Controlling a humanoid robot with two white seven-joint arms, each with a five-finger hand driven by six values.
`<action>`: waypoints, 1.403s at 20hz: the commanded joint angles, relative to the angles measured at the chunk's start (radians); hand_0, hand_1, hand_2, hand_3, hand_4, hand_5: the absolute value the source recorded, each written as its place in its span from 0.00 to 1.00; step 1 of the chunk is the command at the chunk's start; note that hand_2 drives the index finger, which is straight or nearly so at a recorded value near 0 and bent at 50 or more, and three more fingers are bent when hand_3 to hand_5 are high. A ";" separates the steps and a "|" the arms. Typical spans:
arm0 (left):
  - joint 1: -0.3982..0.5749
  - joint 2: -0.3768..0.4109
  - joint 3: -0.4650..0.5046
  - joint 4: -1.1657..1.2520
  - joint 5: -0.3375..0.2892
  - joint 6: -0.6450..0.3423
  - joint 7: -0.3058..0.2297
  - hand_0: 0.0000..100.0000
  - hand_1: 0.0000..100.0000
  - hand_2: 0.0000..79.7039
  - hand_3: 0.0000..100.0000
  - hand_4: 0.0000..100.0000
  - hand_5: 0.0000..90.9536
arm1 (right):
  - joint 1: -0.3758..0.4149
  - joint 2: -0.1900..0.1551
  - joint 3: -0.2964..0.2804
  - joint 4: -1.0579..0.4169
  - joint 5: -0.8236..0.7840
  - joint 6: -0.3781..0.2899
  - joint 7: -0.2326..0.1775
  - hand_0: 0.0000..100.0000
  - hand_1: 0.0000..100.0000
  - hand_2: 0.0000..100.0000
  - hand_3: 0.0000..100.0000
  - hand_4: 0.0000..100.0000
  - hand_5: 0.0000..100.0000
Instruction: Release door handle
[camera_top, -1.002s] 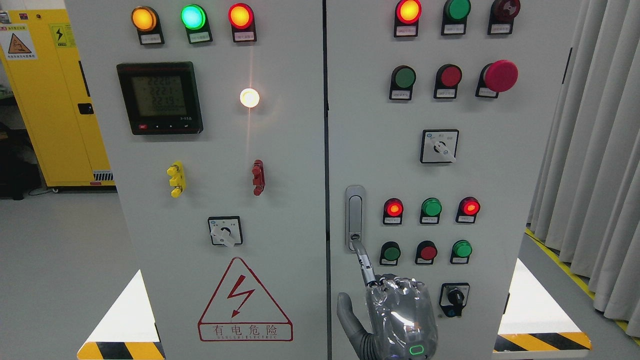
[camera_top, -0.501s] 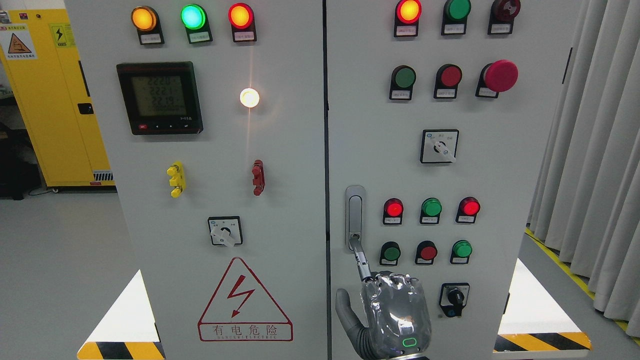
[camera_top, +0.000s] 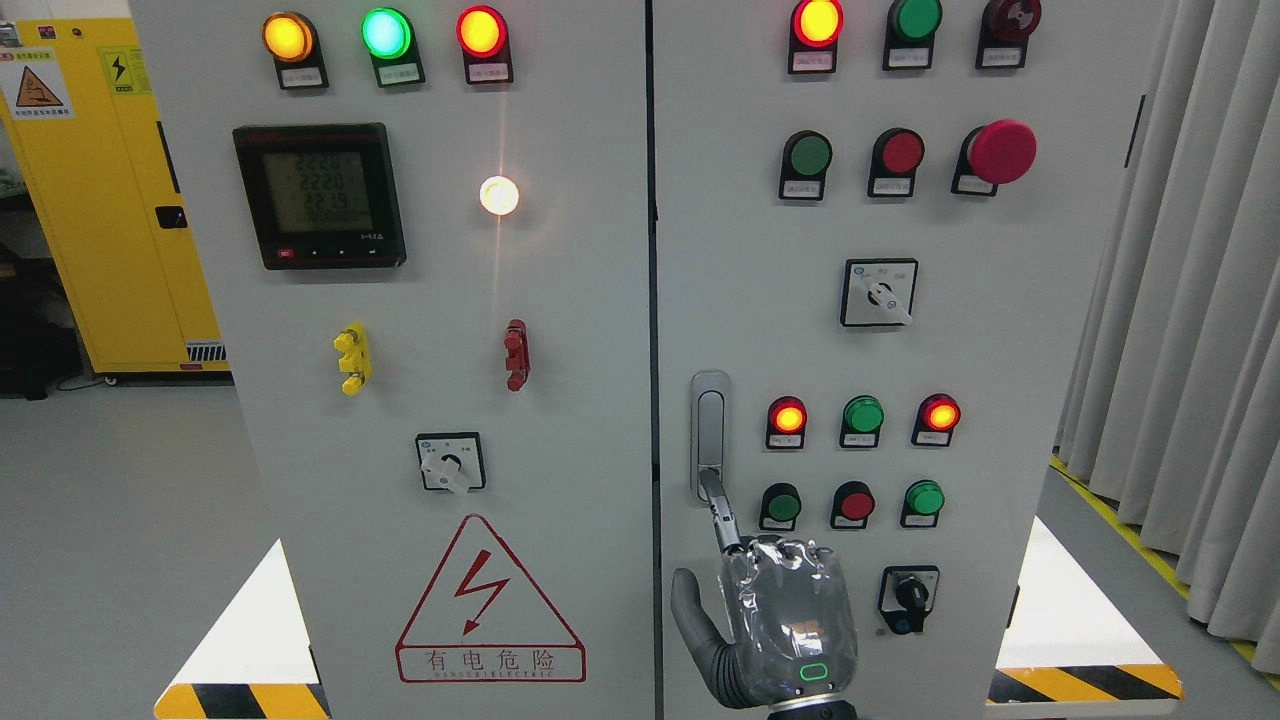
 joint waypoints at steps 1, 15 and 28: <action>0.000 0.000 0.000 -0.015 0.000 0.000 0.000 0.12 0.56 0.00 0.00 0.00 0.00 | -0.011 0.002 -0.013 0.024 -0.002 0.003 0.000 0.64 0.40 0.01 1.00 1.00 1.00; 0.000 0.000 0.000 -0.015 0.000 0.000 0.000 0.12 0.56 0.00 0.00 0.00 0.00 | -0.013 0.002 -0.015 0.027 -0.007 0.005 0.008 0.65 0.41 0.03 1.00 1.00 1.00; 0.000 0.000 0.000 -0.015 0.000 0.000 0.000 0.12 0.56 0.00 0.00 0.00 0.00 | -0.019 0.002 -0.009 0.034 -0.008 0.003 0.017 0.66 0.41 0.04 1.00 1.00 1.00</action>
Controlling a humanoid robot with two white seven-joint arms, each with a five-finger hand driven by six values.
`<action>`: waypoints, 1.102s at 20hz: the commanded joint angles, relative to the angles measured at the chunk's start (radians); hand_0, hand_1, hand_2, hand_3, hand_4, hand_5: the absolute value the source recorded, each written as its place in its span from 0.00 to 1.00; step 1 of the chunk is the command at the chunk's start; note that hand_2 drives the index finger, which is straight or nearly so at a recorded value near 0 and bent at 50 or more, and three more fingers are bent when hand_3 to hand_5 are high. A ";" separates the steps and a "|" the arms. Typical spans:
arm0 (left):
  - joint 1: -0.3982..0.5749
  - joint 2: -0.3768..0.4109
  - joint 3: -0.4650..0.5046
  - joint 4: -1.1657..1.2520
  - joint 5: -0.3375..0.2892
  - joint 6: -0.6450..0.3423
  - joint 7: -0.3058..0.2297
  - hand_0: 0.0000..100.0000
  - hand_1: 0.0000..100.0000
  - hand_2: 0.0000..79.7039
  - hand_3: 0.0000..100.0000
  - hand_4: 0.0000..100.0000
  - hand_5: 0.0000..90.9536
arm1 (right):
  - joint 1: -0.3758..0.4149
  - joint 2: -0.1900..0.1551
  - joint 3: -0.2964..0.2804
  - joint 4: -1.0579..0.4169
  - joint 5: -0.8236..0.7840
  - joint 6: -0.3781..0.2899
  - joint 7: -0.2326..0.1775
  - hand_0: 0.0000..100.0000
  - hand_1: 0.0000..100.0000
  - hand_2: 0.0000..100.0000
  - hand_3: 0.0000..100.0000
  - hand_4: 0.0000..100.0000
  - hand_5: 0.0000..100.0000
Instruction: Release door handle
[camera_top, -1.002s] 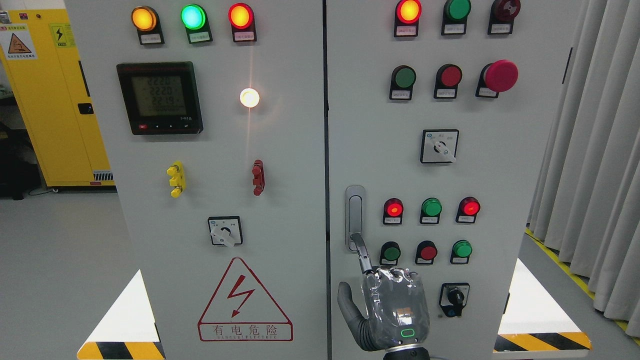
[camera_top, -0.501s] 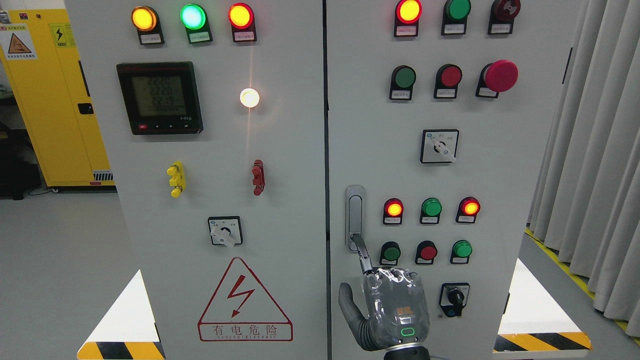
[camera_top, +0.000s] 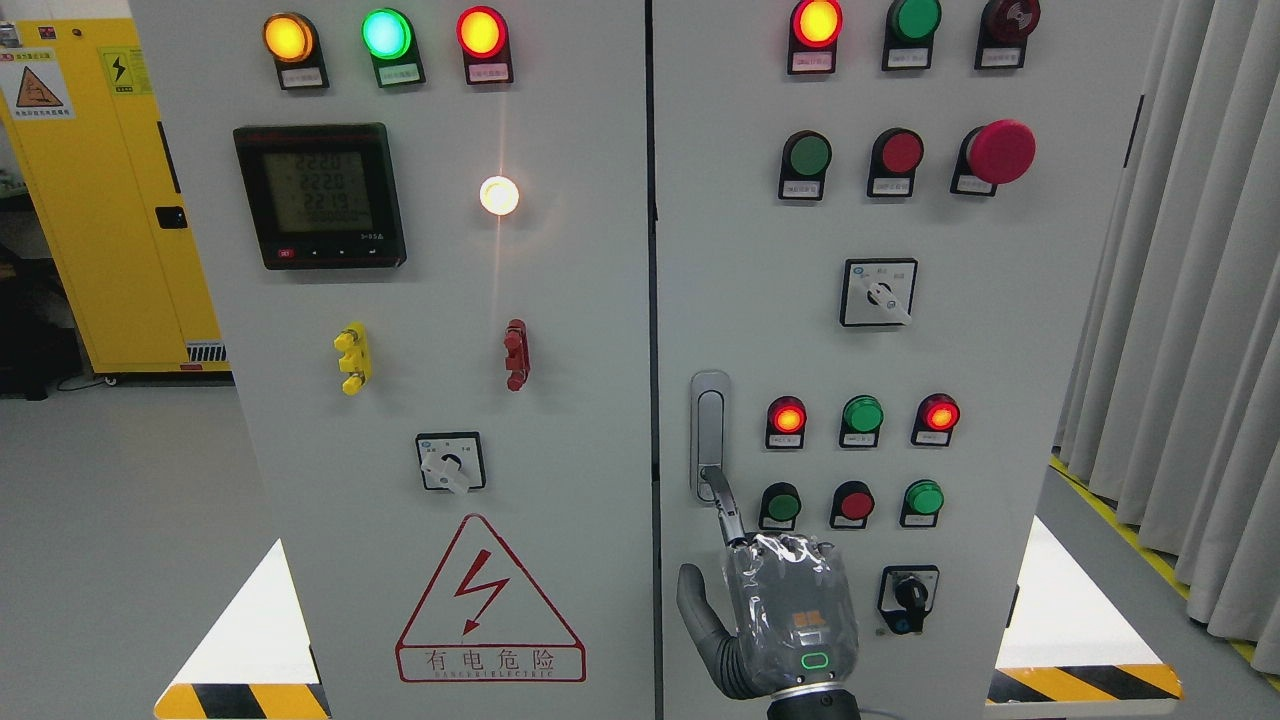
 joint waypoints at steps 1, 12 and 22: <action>0.000 0.000 0.000 -0.015 0.000 0.000 0.000 0.12 0.56 0.00 0.00 0.00 0.00 | 0.000 0.000 0.003 0.008 -0.001 0.001 0.005 0.66 0.41 0.05 1.00 1.00 1.00; 0.000 0.000 0.000 -0.015 0.000 0.000 0.000 0.12 0.56 0.00 0.00 0.00 0.00 | 0.001 0.000 0.006 0.008 -0.001 0.001 0.027 0.68 0.41 0.06 1.00 1.00 1.00; 0.000 0.000 0.000 -0.015 0.000 0.000 0.000 0.12 0.56 0.00 0.00 0.00 0.00 | 0.003 0.002 0.005 0.014 -0.002 0.001 0.027 0.68 0.42 0.07 1.00 1.00 1.00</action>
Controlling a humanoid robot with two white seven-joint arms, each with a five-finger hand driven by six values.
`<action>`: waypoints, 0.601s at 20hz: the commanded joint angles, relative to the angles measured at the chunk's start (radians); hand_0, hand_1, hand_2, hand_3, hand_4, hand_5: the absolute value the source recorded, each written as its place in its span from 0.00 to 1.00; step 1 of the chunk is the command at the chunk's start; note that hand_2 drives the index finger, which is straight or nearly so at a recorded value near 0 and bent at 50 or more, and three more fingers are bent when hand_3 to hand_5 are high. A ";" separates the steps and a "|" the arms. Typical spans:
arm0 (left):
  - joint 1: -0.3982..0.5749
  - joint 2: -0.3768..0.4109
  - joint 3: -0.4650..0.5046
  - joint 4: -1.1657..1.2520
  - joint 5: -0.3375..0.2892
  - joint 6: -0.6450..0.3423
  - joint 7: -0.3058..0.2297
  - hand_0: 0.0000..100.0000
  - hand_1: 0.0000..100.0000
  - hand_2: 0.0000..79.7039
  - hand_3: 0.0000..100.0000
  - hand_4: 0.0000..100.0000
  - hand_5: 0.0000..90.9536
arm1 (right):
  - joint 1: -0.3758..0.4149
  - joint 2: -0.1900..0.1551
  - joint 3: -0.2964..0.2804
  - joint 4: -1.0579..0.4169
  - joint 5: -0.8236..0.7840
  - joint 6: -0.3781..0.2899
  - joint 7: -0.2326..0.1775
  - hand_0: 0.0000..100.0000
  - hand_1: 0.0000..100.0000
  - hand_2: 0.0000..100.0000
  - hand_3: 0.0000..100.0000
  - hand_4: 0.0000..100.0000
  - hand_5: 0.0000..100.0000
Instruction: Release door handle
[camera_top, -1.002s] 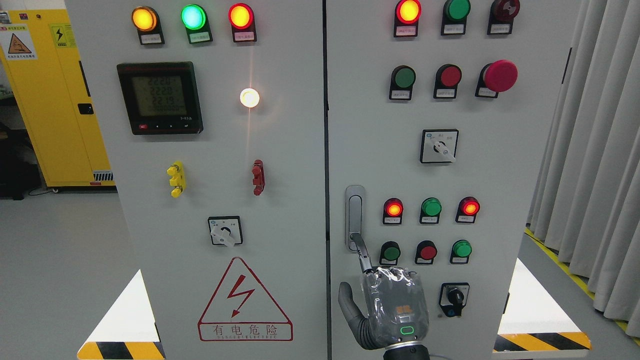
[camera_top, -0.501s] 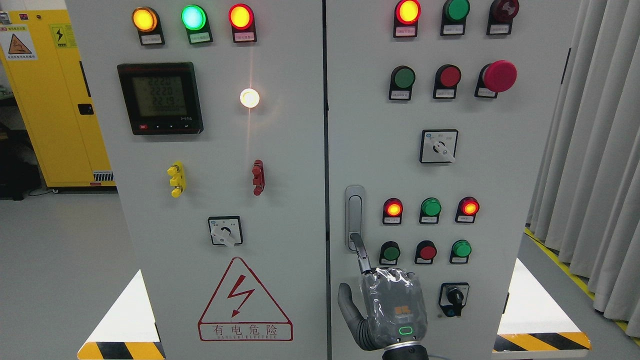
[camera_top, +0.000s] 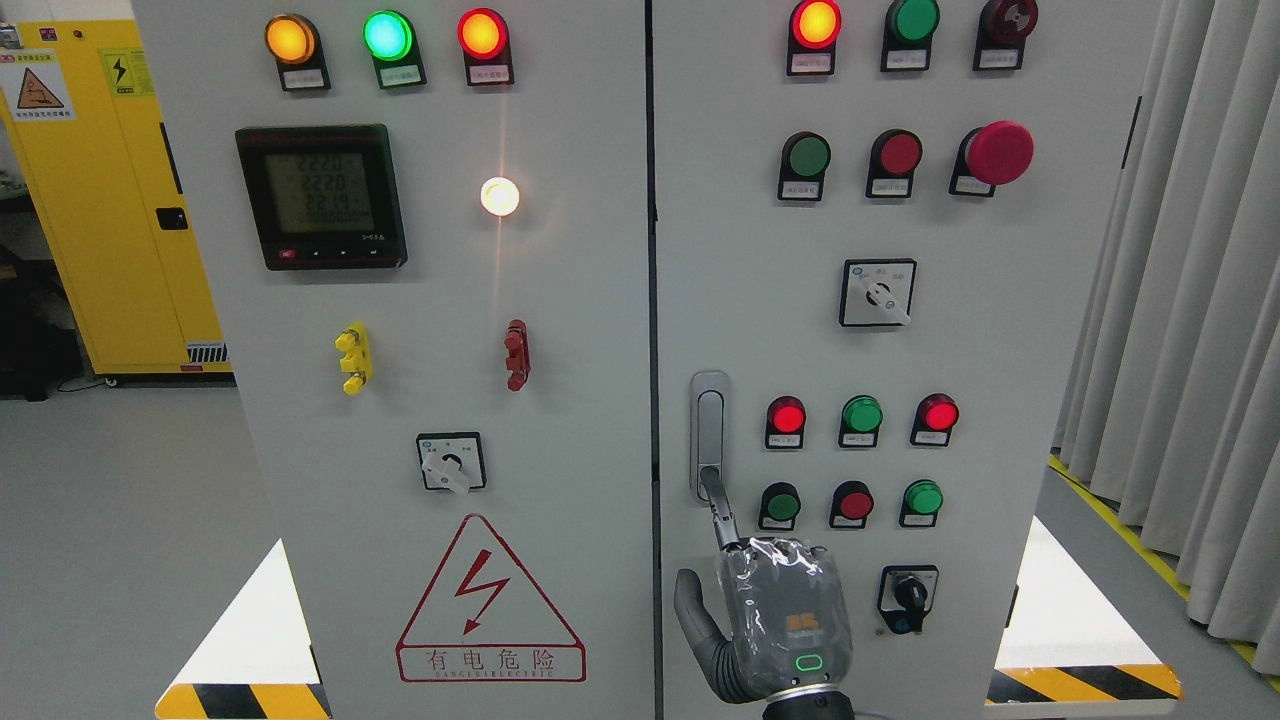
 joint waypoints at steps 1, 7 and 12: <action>0.000 0.000 0.000 -0.015 0.000 0.000 0.000 0.12 0.56 0.00 0.00 0.00 0.00 | 0.001 0.001 0.000 0.008 -0.001 0.001 0.003 0.68 0.42 0.07 1.00 1.00 1.00; 0.000 0.000 0.000 -0.015 0.000 -0.001 0.000 0.12 0.56 0.00 0.00 0.00 0.00 | 0.001 0.001 -0.004 0.013 -0.001 0.002 0.024 0.68 0.42 0.08 1.00 1.00 1.00; 0.000 0.000 0.000 -0.015 0.000 0.000 0.000 0.12 0.56 0.00 0.00 0.00 0.00 | 0.004 0.001 -0.006 0.013 -0.001 0.002 0.026 0.67 0.43 0.08 1.00 1.00 1.00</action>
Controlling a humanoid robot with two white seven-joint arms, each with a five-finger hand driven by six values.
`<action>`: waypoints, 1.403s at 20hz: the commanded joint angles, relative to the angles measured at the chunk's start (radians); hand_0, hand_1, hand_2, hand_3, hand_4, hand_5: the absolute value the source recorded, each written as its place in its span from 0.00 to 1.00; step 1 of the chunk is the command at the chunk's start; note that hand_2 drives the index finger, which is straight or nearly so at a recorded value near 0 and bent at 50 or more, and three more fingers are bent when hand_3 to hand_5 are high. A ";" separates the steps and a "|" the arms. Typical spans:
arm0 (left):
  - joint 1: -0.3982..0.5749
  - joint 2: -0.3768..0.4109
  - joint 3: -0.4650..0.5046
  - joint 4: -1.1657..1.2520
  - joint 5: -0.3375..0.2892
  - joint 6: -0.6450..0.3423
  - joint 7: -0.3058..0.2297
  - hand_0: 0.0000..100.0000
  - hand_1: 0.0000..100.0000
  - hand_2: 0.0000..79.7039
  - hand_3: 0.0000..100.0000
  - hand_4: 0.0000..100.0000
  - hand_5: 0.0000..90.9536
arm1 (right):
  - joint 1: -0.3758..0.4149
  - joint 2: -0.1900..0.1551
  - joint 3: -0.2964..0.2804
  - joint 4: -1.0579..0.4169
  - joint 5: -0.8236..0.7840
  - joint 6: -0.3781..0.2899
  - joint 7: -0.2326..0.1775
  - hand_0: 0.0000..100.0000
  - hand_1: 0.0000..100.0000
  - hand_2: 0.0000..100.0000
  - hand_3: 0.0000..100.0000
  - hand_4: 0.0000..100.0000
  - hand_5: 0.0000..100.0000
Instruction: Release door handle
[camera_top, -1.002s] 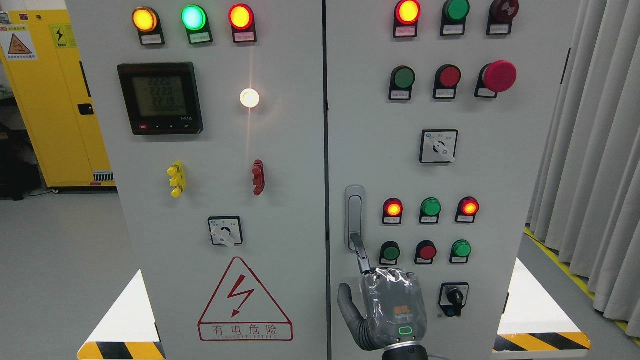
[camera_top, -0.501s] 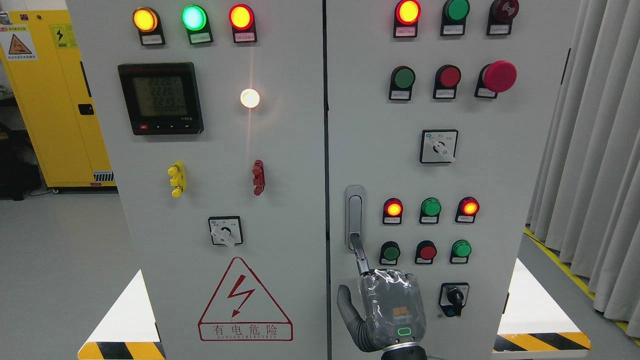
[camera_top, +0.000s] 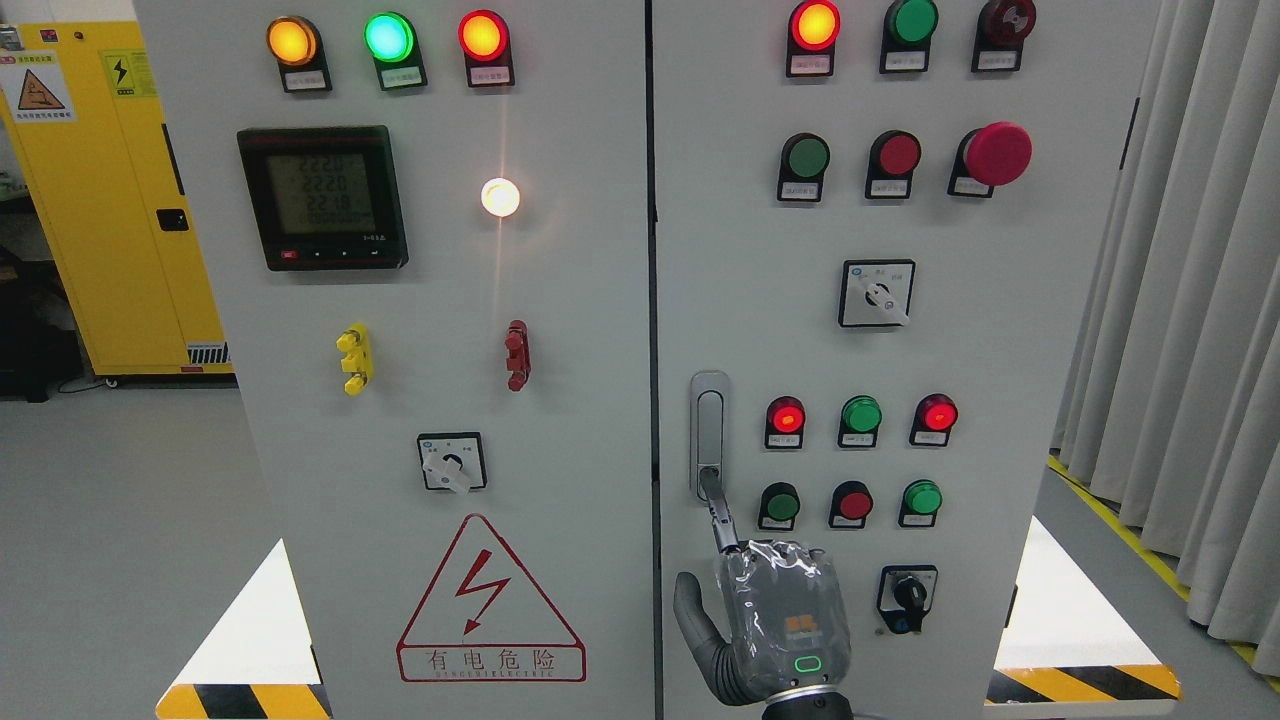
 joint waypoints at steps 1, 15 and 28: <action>0.000 0.000 0.000 -0.015 0.000 0.000 0.000 0.12 0.56 0.00 0.00 0.00 0.00 | 0.003 0.000 -0.003 0.006 0.000 0.002 0.007 0.67 0.43 0.08 1.00 1.00 1.00; 0.000 0.000 0.000 -0.015 0.000 0.000 0.000 0.12 0.56 0.00 0.00 0.00 0.00 | 0.003 0.000 -0.005 0.007 0.000 0.002 0.011 0.65 0.44 0.11 1.00 1.00 1.00; 0.000 0.000 0.000 -0.015 0.000 0.000 0.000 0.12 0.56 0.00 0.00 0.00 0.00 | 0.006 0.000 -0.003 0.007 0.000 0.001 0.013 0.65 0.44 0.12 1.00 1.00 1.00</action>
